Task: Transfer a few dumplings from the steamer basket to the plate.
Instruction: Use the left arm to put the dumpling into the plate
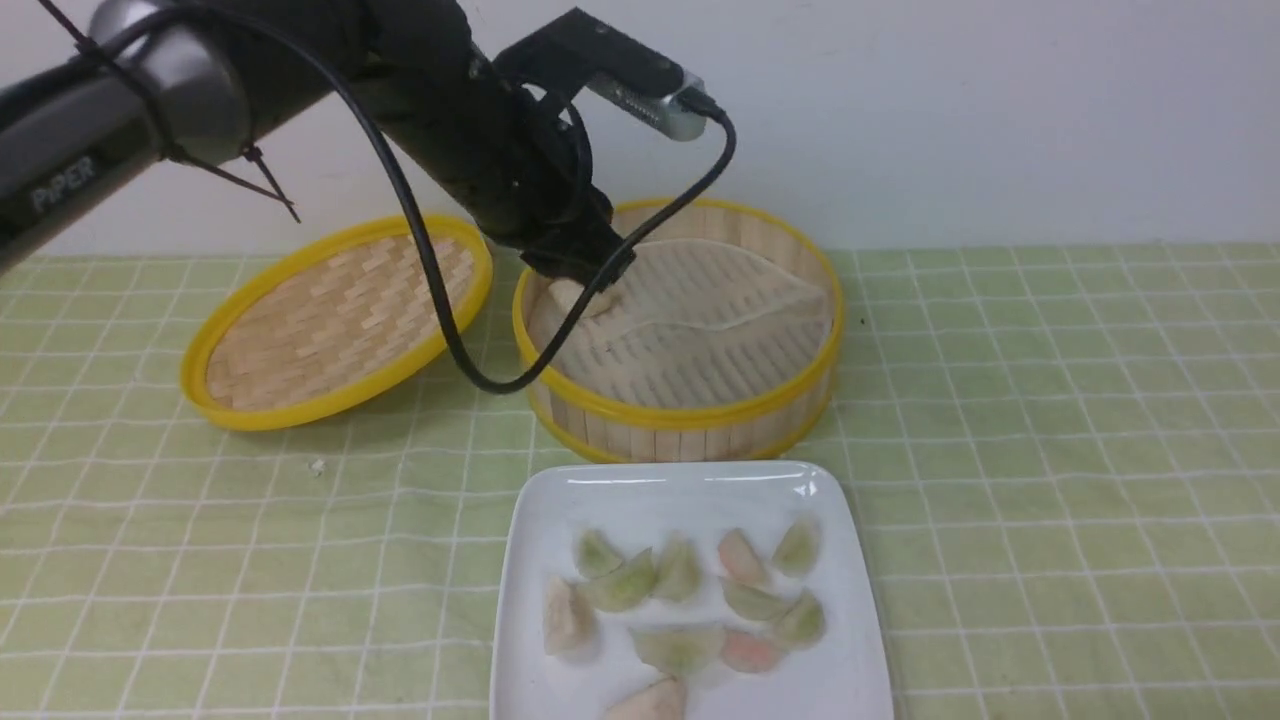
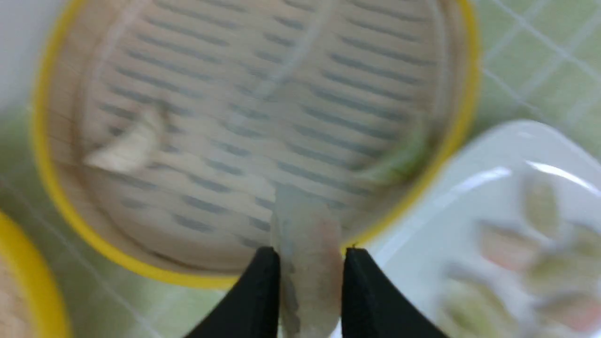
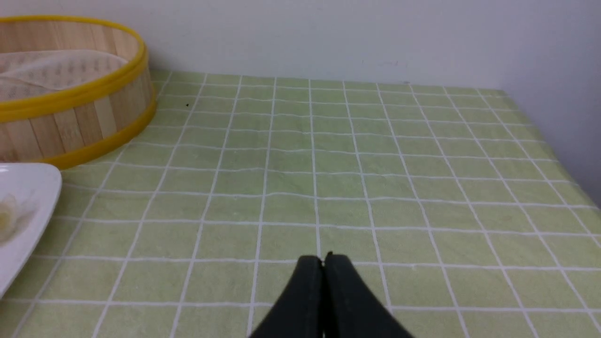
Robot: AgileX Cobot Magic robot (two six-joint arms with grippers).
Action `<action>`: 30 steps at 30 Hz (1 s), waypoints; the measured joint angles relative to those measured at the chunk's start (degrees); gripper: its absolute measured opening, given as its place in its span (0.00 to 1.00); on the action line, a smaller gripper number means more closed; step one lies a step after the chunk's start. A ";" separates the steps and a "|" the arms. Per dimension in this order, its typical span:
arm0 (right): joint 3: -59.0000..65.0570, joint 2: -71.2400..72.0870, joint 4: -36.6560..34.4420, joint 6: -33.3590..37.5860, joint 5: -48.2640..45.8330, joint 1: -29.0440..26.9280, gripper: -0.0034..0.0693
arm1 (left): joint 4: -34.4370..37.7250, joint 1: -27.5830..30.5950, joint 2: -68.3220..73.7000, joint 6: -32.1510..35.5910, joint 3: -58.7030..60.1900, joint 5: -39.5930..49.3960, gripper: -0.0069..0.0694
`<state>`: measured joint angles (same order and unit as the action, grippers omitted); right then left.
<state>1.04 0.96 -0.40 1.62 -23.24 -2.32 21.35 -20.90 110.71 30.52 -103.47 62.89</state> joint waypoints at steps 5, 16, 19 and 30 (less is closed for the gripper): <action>0.00 0.00 0.00 0.00 0.00 0.00 0.03 | 7.86 -2.37 0.27 1.41 0.00 7.02 0.28; 0.00 0.00 0.00 0.00 0.00 0.00 0.03 | 5.76 -10.19 10.04 2.40 0.00 7.22 0.28; 0.00 0.00 0.00 0.00 0.00 0.00 0.03 | 4.30 -10.95 12.31 1.48 0.00 7.22 0.28; 0.00 0.00 0.00 0.00 0.00 0.00 0.03 | -0.78 -11.24 13.87 -1.34 -0.57 7.16 0.57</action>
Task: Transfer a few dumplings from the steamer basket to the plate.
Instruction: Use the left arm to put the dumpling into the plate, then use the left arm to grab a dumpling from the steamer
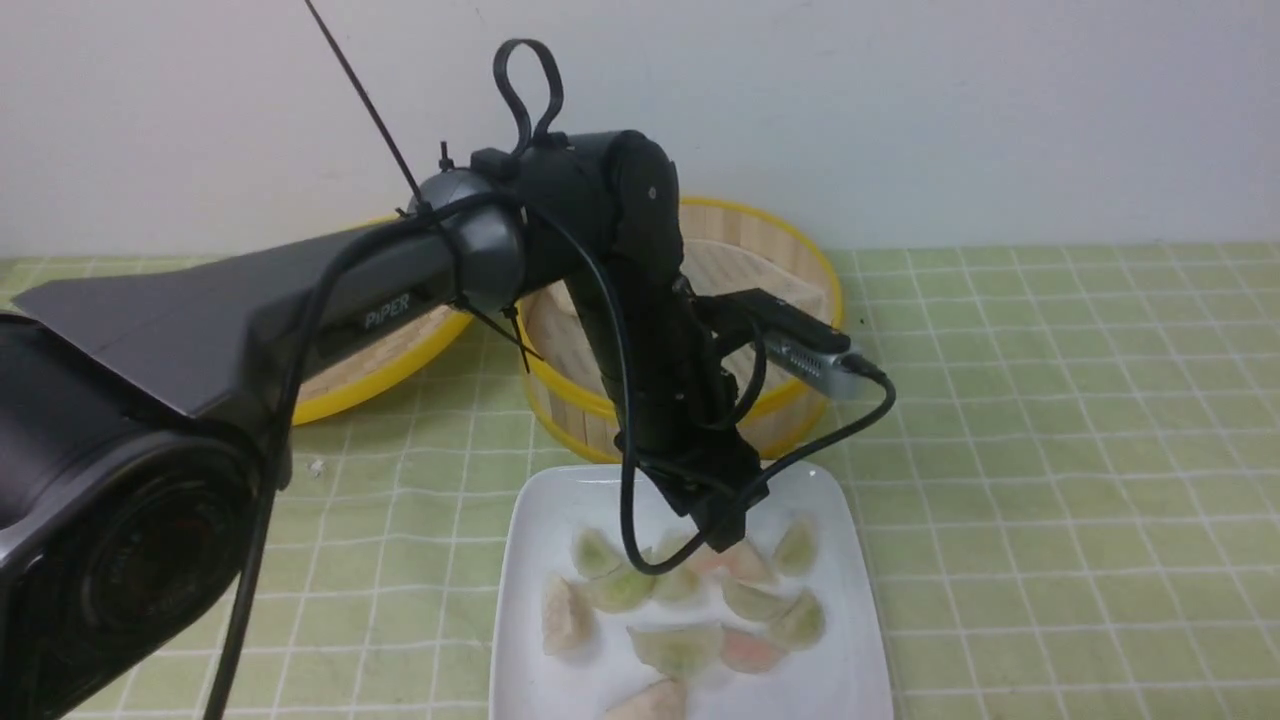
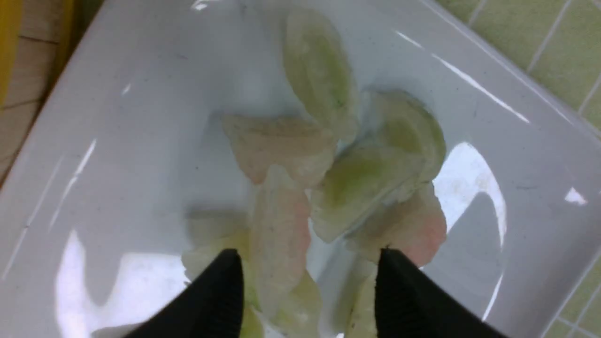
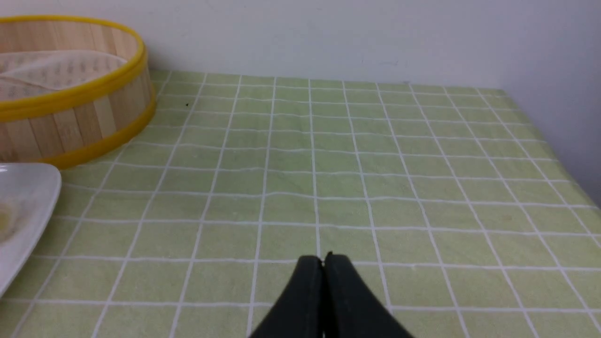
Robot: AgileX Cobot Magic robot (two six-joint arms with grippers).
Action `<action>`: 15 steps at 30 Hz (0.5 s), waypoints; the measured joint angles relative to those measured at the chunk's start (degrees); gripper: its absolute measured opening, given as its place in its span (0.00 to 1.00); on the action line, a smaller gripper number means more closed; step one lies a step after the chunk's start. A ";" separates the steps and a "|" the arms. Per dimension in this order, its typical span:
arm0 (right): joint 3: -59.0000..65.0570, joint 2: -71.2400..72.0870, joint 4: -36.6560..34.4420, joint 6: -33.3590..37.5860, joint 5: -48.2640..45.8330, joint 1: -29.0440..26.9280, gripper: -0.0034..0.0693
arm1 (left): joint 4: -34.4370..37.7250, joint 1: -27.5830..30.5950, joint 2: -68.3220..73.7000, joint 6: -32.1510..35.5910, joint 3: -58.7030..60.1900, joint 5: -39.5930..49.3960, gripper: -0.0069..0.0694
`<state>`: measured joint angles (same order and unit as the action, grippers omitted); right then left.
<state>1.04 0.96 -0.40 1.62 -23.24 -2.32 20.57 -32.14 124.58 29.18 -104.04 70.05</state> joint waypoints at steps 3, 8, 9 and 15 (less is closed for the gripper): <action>0.00 0.00 0.00 0.00 0.00 0.00 0.03 | -2.29 0.00 0.00 -0.42 -2.28 0.06 0.62; 0.00 0.00 0.00 0.00 0.00 0.00 0.03 | -10.89 0.82 0.00 -8.38 -10.33 0.01 0.43; 0.00 0.00 0.00 0.00 0.00 0.00 0.03 | -12.15 1.31 0.00 -9.67 -12.34 -0.22 0.36; 0.00 0.00 0.00 0.00 0.00 0.00 0.03 | -13.68 7.64 0.32 -11.66 -17.96 -8.82 0.09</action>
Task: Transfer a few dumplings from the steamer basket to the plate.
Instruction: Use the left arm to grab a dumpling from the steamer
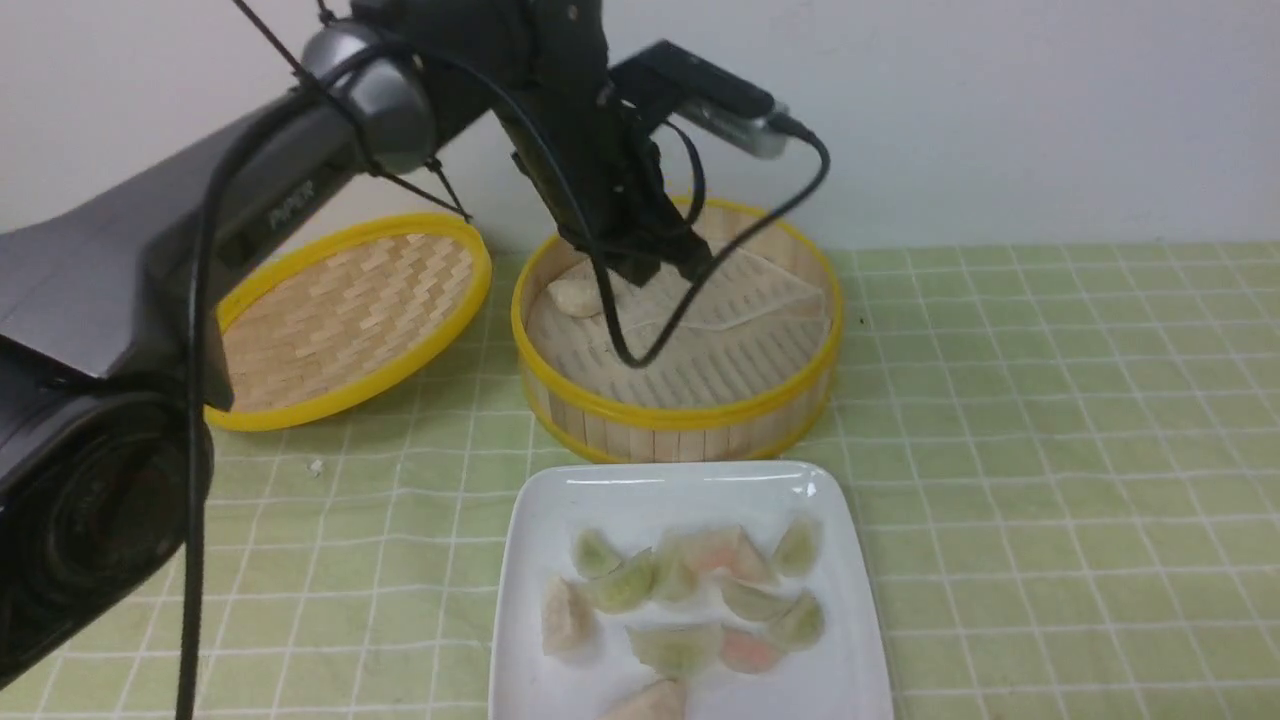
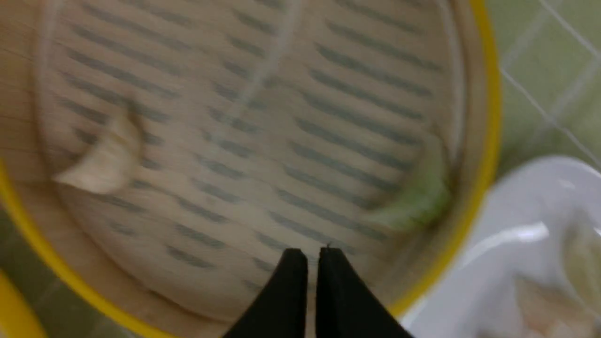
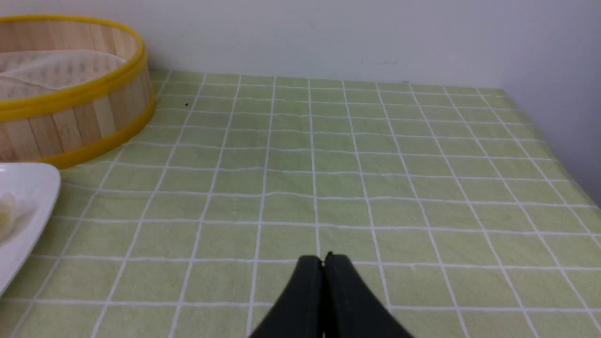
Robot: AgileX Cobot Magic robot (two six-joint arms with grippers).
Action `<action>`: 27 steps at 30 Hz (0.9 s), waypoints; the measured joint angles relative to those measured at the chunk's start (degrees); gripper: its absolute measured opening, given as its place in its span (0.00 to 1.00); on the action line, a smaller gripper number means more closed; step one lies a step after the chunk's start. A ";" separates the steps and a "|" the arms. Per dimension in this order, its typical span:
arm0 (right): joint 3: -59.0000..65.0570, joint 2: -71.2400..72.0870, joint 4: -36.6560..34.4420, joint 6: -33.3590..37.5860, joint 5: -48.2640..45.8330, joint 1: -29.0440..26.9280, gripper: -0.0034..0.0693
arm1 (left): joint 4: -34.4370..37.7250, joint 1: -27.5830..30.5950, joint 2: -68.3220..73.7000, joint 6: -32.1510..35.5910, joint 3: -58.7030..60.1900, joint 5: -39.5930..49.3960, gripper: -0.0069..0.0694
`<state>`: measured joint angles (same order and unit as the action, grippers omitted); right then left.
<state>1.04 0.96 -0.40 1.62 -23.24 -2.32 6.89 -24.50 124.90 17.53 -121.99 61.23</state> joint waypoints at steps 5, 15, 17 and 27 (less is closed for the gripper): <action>0.00 0.00 0.00 0.00 0.00 0.00 0.03 | 0.05 4.23 2.52 0.00 -0.25 -9.78 0.08; 0.00 0.00 0.00 0.00 0.00 0.00 0.03 | -4.36 5.24 8.64 2.48 -0.25 -18.10 0.41; 0.00 0.00 0.00 -0.05 0.00 0.00 0.03 | -4.49 4.89 9.74 4.69 -0.25 -19.84 0.53; 0.00 0.00 0.00 -0.25 0.00 0.00 0.03 | -6.28 4.32 14.59 8.09 -0.25 -21.29 0.76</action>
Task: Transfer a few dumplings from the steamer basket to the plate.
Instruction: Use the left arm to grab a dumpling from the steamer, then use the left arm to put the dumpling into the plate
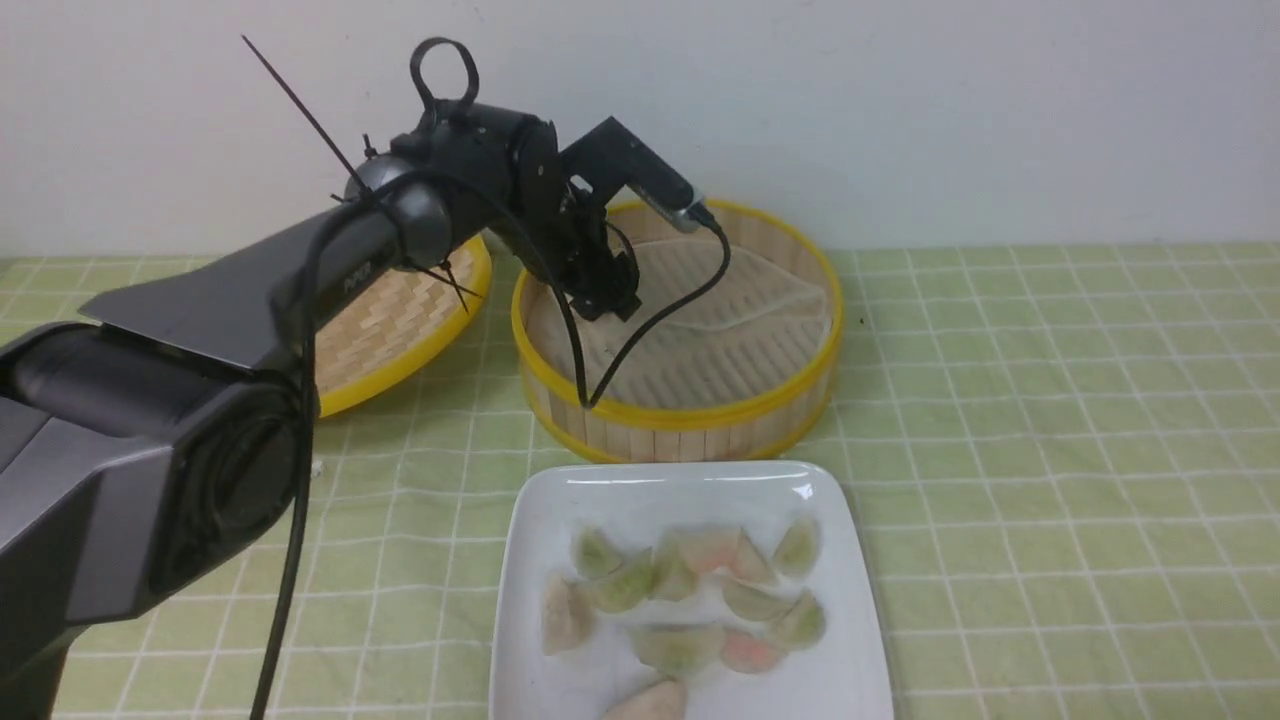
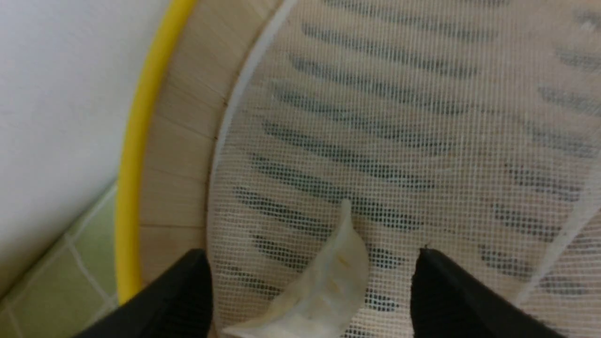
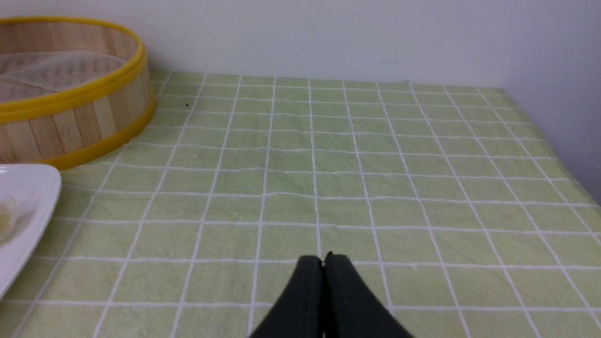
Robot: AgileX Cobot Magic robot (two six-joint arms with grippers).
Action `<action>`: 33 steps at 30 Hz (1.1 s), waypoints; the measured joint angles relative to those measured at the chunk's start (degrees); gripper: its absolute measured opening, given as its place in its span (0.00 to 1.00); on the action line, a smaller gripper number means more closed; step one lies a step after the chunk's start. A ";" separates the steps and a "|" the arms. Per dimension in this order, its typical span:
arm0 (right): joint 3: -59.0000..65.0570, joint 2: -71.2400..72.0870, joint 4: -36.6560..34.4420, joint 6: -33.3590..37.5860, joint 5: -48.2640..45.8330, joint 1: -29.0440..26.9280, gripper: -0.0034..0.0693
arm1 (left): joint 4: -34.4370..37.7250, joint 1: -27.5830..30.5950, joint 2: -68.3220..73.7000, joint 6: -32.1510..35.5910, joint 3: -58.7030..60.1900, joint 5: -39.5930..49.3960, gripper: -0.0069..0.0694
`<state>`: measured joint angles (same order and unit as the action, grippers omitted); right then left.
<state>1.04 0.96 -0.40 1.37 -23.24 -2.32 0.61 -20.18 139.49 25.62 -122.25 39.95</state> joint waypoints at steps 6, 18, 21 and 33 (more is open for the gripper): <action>0.00 0.00 0.00 0.00 0.00 0.00 0.03 | -0.61 0.00 1.05 -0.93 0.00 0.89 0.58; 0.00 0.00 0.00 -0.07 0.00 0.00 0.03 | -1.00 -0.12 -4.66 -3.20 0.00 8.03 0.32; 0.00 0.00 0.00 -0.07 0.00 0.00 0.03 | -0.94 -0.12 -9.37 -5.99 0.00 11.70 0.32; 0.00 0.00 0.00 -0.07 0.06 0.00 0.03 | 11.84 -0.12 -25.84 -11.07 2.88 30.77 0.32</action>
<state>1.04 0.96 -0.40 1.30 -23.18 -2.32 12.45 -20.30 113.65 14.55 -119.37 70.71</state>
